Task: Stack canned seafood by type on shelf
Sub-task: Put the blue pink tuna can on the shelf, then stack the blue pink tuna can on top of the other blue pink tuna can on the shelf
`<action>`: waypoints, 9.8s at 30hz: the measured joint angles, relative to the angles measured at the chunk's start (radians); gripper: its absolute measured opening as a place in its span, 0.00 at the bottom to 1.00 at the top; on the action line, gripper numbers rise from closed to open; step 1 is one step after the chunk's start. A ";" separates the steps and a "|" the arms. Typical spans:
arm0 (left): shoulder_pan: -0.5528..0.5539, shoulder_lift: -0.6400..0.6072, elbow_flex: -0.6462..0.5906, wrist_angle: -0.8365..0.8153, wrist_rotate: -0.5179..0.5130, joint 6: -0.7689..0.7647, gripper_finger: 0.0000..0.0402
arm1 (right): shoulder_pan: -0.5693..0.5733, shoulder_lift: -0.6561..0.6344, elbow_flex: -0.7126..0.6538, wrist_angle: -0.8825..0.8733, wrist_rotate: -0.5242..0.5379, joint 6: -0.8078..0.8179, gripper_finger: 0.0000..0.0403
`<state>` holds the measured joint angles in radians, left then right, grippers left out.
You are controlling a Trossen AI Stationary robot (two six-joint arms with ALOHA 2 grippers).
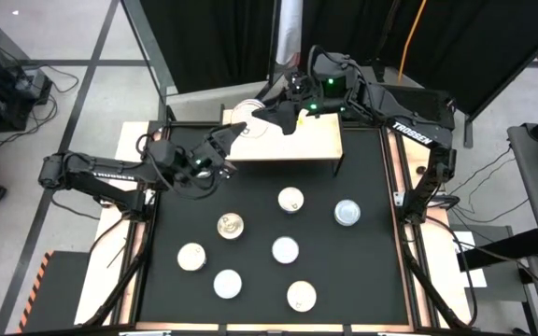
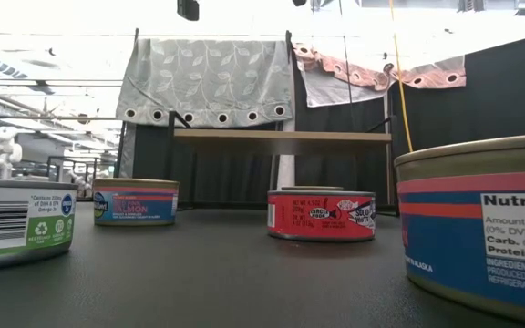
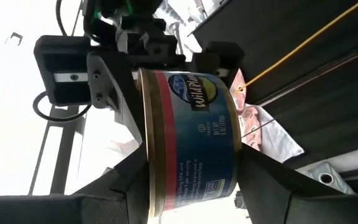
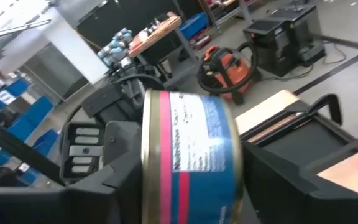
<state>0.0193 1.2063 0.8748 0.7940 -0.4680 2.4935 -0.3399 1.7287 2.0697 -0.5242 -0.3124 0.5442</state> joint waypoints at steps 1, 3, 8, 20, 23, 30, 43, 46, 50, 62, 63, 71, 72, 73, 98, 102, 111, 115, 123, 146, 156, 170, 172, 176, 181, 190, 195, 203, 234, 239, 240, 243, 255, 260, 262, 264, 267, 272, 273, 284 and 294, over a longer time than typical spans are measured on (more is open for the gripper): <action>0.000 0.000 0.000 0.000 0.004 0.000 0.49 | -0.001 0.000 0.000 0.006 0.003 0.000 0.61; -0.002 0.000 0.000 0.001 0.010 0.000 0.49 | -0.001 0.000 0.000 0.011 0.001 0.003 0.68; -0.002 0.000 0.000 0.000 0.023 0.000 0.49 | -0.011 0.000 0.000 0.012 0.001 0.003 0.83; -0.004 -0.003 0.000 -0.052 0.022 -0.187 0.49 | -0.118 -0.057 0.000 -0.030 0.049 -0.131 0.91; -0.002 -0.002 0.000 -0.065 -0.014 -0.280 0.49 | -0.141 -0.086 0.000 -0.078 0.103 -0.233 0.91; 0.000 -0.003 0.000 -0.128 -0.094 -0.560 0.49 | -0.132 -0.201 0.002 -0.243 0.228 -0.388 0.90; 0.001 -0.003 0.000 -0.223 -0.153 -0.761 0.49 | 0.287 -0.271 -0.141 -0.597 0.466 -0.405 0.77; -0.002 -0.003 0.000 -0.253 -0.174 -0.769 0.49 | 0.390 -0.338 -0.341 -0.448 0.540 -0.374 0.73; -0.002 -0.003 0.000 -0.277 -0.172 -0.787 0.49 | 0.482 -0.449 -0.654 -0.177 0.577 -0.347 0.69; 0.033 -0.002 0.000 -0.538 -0.109 -1.062 0.49 | 0.582 -0.657 -1.262 0.434 0.624 -0.305 0.60; 0.033 -0.002 0.000 -0.561 -0.109 -1.095 0.49 | 0.585 -0.662 -1.274 0.441 0.621 -0.303 0.60; 0.013 -0.002 0.000 -0.583 -0.109 -1.173 0.49 | 0.609 -0.686 -1.276 0.465 0.518 -0.309 0.60; 0.013 -0.002 0.000 -0.585 -0.109 -1.173 0.49 | 0.612 -0.687 -1.276 0.479 0.519 -0.319 0.60; 0.016 -0.002 0.000 -0.588 -0.109 -1.171 0.49 | 0.611 -0.687 -1.276 0.493 0.520 -0.330 0.60; 0.148 -0.002 0.017 -0.737 -0.128 -1.341 0.49 | 0.610 -0.686 -1.276 0.497 0.529 -0.459 0.60; 0.178 -0.003 0.018 -0.769 -0.095 -1.329 0.49 | 0.610 -0.686 -1.276 0.498 0.547 -0.459 0.60; 0.178 0.029 0.018 -0.896 -0.023 -1.334 0.49 | 0.610 -0.685 -1.276 0.498 0.577 -0.444 0.60; 0.175 0.065 0.018 -0.913 -0.032 -1.282 0.49 | 0.610 -0.685 -1.276 0.498 0.576 -0.451 0.60; 0.176 0.098 0.018 -0.923 -0.089 -1.276 0.49 | 0.610 -0.685 -1.276 0.490 0.573 -0.452 0.60; 0.142 0.097 0.018 -1.044 -0.223 -1.521 0.49 | 0.610 -0.685 -1.276 0.489 0.572 -0.471 0.60; 0.166 0.117 0.018 -1.047 -0.195 -1.511 0.49 | 0.610 -0.685 -1.276 0.489 0.572 -0.478 0.60; 0.165 0.142 0.018 -1.041 -0.153 -1.502 0.62 | 0.610 -0.685 -1.276 0.490 0.572 -0.478 0.60; 0.164 0.141 0.018 -1.041 -0.111 -1.523 0.63 | 0.610 -0.685 -1.276 0.490 0.572 -0.478 0.60; 0.164 0.141 0.018 -1.056 -0.102 -1.539 0.65 | 0.610 -0.685 -1.276 0.490 0.572 -0.478 0.60; 0.164 0.133 0.019 -1.066 -0.094 -1.568 0.65 | 0.610 -0.685 -1.276 0.490 0.572 -0.478 0.60; 0.164 0.127 0.066 -1.140 -0.057 -1.651 0.66 | 0.610 -0.685 -1.276 0.490 0.572 -0.478 0.60; 0.163 0.127 0.121 -1.175 -0.058 -1.698 0.66 | 0.610 -0.685 -1.276 0.489 0.572 -0.478 0.60; 0.103 0.126 0.163 -1.243 -0.056 -1.845 0.65 | 0.610 -0.685 -1.276 0.489 0.572 -0.478 0.60; 0.101 0.207 0.164 -1.231 -0.310 -1.779 0.32 | 0.610 -0.685 -1.276 0.489 0.572 -0.478 0.60; -0.011 0.142 0.192 -1.273 -0.324 -1.947 0.32 | 0.611 -0.686 -1.275 0.445 0.524 -0.385 0.60; -0.042 0.123 0.198 -1.297 -0.322 -2.001 0.32 | 0.614 -0.685 -1.275 0.421 0.512 -0.351 0.60; -0.135 0.056 0.213 -1.336 -0.261 -2.182 0.32 | 0.634 -0.671 -1.275 0.352 0.494 -0.275 0.60; -0.472 0.018 0.148 -1.376 0.256 -2.648 0.32 | 0.834 -0.514 -1.275 0.398 0.484 0.074 0.60; -0.577 0.064 0.085 -1.299 0.178 -2.677 0.32 | 0.907 -0.425 -1.275 0.422 0.470 0.236 0.60; -0.602 0.080 0.068 -1.218 0.177 -2.678 0.32 | 0.943 -0.378 -1.275 0.454 0.483 0.286 0.60; -0.619 0.101 0.058 -1.150 0.174 -2.672 0.32 | 0.974 -0.324 -1.268 0.501 0.512 0.319 0.59; -0.638 0.136 0.057 -1.080 0.171 -2.671 0.32 | 1.020 -0.233 -1.201 0.494 0.524 0.342 0.56; -0.650 0.178 0.057 -1.019 0.171 -2.668 0.32 | 1.068 -0.085 -0.991 0.327 0.520 0.334 0.45; -0.650 0.184 0.057 -1.013 0.170 -2.668 0.32 | 1.074 -0.056 -0.936 0.263 0.520 0.334 0.42; -0.650 0.202 0.056 -0.964 0.144 -2.663 0.32 | 1.127 0.258 -0.450 -0.330 0.511 0.362 0.11; -0.651 0.206 0.056 -0.915 0.144 -2.614 0.32 | 1.151 0.335 -0.443 -0.320 0.471 0.486 0.01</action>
<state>-0.6315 1.4124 0.9310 -0.1209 -0.3241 -0.1207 0.8110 2.0640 1.6272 -0.8440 0.1586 1.0305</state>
